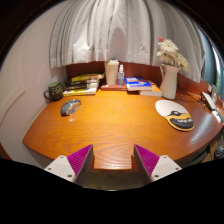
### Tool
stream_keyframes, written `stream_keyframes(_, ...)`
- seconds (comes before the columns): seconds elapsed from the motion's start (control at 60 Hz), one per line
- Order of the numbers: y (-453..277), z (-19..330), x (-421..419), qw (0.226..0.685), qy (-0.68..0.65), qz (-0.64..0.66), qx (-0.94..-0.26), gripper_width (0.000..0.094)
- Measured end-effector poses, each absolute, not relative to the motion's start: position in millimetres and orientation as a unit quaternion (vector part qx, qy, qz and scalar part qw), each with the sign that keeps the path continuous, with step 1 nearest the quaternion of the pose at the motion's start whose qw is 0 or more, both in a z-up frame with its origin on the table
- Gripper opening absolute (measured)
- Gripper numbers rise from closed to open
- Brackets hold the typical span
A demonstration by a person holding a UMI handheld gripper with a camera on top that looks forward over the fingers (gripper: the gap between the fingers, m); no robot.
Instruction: Arrange mouse
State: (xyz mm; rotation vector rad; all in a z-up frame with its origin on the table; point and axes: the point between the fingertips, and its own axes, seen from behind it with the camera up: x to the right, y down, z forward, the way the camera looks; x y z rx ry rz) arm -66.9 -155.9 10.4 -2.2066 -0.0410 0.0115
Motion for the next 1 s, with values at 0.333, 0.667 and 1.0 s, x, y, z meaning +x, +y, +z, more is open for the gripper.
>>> stream_keyframes(0.333,-65,-8,-231,0.435,-0.064,0.055,-0.896,0.0828)
stream_keyframes(0.667,47,-13,-289,0.435,-0.055,0.044,-0.898,0.0832)
stream_keyframes(1.0,99,-16,-297,0.418,-0.047,0.026,-0.907,0.0577)
